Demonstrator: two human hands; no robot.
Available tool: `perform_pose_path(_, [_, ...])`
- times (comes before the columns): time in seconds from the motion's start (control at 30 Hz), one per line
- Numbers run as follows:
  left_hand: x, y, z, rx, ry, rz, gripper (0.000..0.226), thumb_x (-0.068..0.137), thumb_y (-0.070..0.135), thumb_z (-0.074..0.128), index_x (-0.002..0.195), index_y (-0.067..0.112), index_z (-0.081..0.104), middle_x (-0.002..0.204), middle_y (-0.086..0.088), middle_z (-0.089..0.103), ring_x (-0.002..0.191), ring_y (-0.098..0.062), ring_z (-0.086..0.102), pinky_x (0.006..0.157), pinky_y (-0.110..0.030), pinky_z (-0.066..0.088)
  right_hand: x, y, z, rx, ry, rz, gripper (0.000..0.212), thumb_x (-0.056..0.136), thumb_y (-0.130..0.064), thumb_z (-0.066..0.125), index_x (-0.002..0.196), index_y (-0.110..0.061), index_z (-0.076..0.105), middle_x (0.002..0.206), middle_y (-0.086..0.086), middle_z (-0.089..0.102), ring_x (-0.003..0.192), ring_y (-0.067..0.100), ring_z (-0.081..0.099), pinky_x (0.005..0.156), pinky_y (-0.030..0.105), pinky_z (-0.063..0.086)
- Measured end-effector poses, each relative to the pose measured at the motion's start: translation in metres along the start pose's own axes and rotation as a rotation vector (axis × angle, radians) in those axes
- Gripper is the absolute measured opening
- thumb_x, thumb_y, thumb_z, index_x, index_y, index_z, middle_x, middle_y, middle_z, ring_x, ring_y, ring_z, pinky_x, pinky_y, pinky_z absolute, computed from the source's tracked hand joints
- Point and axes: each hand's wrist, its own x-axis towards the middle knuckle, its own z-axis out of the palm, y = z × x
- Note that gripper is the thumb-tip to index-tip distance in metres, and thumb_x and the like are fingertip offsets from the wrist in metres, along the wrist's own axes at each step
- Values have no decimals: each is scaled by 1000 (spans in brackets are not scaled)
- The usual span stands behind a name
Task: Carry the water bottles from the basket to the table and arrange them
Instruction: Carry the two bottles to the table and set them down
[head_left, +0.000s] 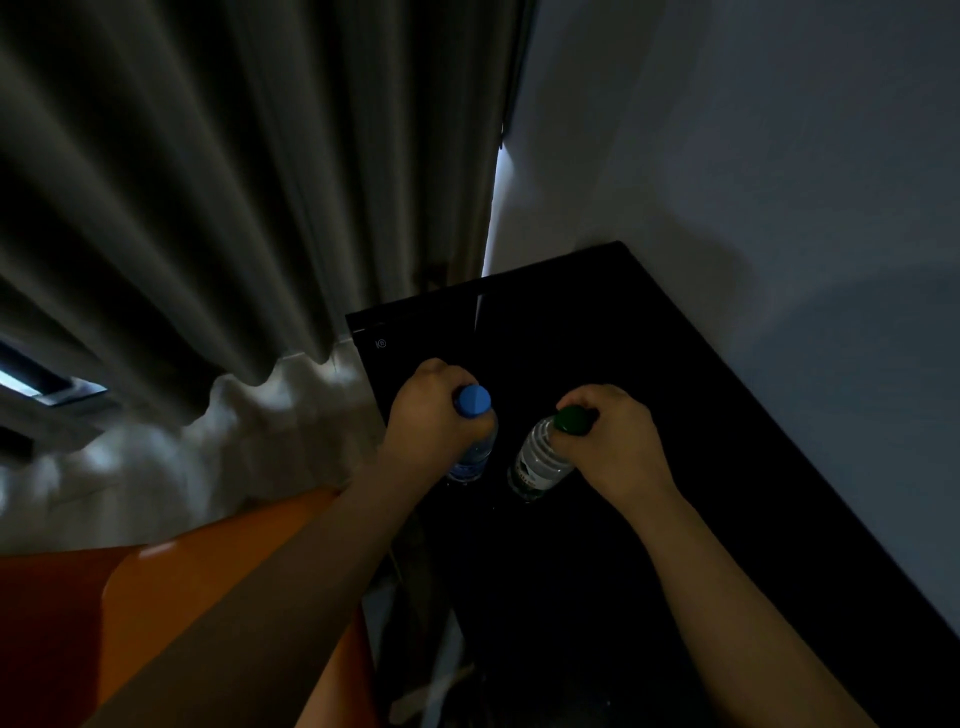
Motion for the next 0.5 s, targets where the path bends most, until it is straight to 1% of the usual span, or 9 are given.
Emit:
perform_pose_path(0.07, [0,0,1,-5,-6,-7,30,71,17,78,98,9,67,101,-7,55,86,-17,56,76,-26,43,2,0,2,-6,6,-10,24,75,-10,74,97,-15,66,101,1,58,88,13,58,69,15,45])
perform_pose_path(0.13, [0,0,1,2,-4,-8,31,71,18,78,99,10,67,102,-7,55,86,-16,55,75,-24,42,3,0,4,-17,7,-18,24,76,-11,74,98,-16,65,101,0,57,86,12,57,66,11,41])
perform_pose_path(0.23, [0,1,1,3,-5,-20,31,72,19,78,100,10,66,104,-8,54,85,-16,53,75,-24,40,5,-1,6,-39,18,-51,24,78,-12,73,100,-13,65,101,2,58,85,13,57,69,17,44])
perform_pose_path(0.3, [-1,4,0,17,-7,-28,31,73,20,77,100,9,65,105,-8,53,86,-18,54,75,-24,40,5,-3,8,-43,27,-78,25,79,-12,72,103,-11,65,102,5,58,86,16,59,73,21,45])
perform_pose_path(0.43, [-5,9,-4,41,-28,-52,31,75,21,76,101,8,64,103,-6,50,85,-18,54,76,-24,39,1,-4,5,-59,5,-82,34,81,-14,72,112,-6,62,108,9,55,90,19,59,79,26,49])
perform_pose_path(0.5, [-10,10,-8,55,-27,-68,34,73,21,77,101,6,63,101,-5,46,85,-21,56,77,-26,43,-6,0,1,-86,-10,-63,38,81,-16,73,115,-6,60,110,10,55,89,20,59,77,27,49])
